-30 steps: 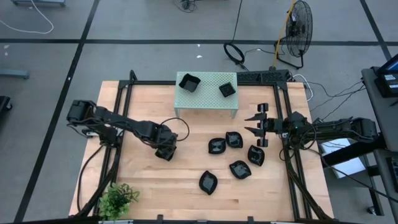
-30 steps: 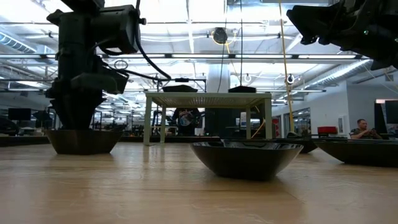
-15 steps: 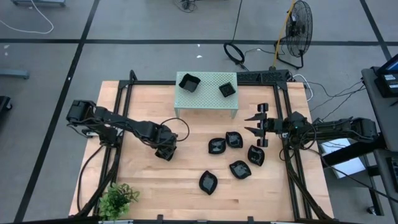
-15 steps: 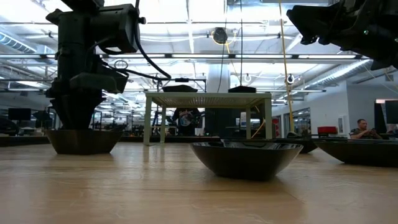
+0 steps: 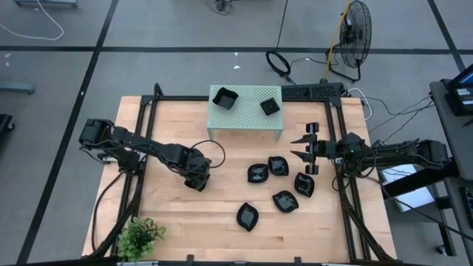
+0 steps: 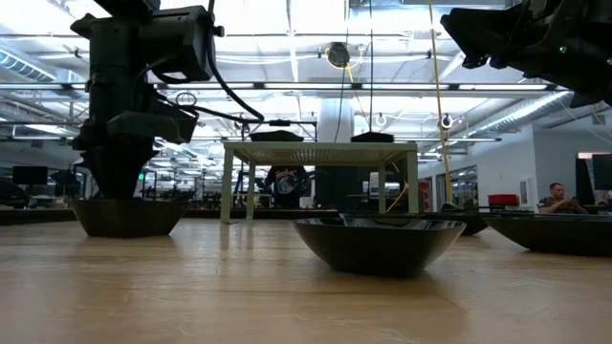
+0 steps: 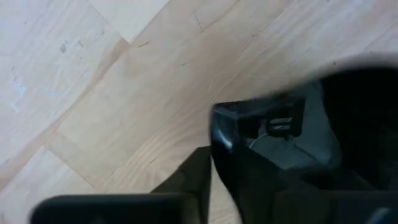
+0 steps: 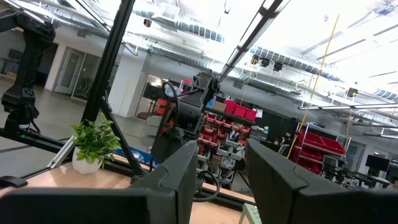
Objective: Pick & Place Mini shaped plates
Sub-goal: Stack the black distorted square plate on top of the other black distorted square plates on the shelf, then put the black leaf shaped plate on the shelf
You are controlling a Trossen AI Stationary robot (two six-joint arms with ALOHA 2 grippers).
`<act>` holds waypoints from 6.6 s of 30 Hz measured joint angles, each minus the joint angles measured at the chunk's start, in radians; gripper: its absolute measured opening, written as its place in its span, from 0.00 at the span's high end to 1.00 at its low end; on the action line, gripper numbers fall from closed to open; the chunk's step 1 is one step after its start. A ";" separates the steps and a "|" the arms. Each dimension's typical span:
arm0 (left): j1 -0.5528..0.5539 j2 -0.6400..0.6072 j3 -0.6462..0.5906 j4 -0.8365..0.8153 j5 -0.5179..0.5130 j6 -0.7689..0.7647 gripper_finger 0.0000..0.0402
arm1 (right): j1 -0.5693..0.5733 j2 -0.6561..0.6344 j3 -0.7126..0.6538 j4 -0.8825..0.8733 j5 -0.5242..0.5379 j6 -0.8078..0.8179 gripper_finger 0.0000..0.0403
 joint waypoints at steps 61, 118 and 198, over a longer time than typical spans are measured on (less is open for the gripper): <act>0.729 0.027 0.515 0.365 -0.077 0.556 0.95 | 0.000 0.000 0.000 0.001 0.000 -0.007 0.69; 0.177 -0.701 -0.569 1.278 0.131 0.906 0.58 | 0.518 0.192 0.555 -1.581 0.763 1.031 0.69; 0.177 -0.693 -0.568 1.139 0.209 1.179 0.58 | 0.567 0.137 0.471 -1.563 0.793 1.435 1.00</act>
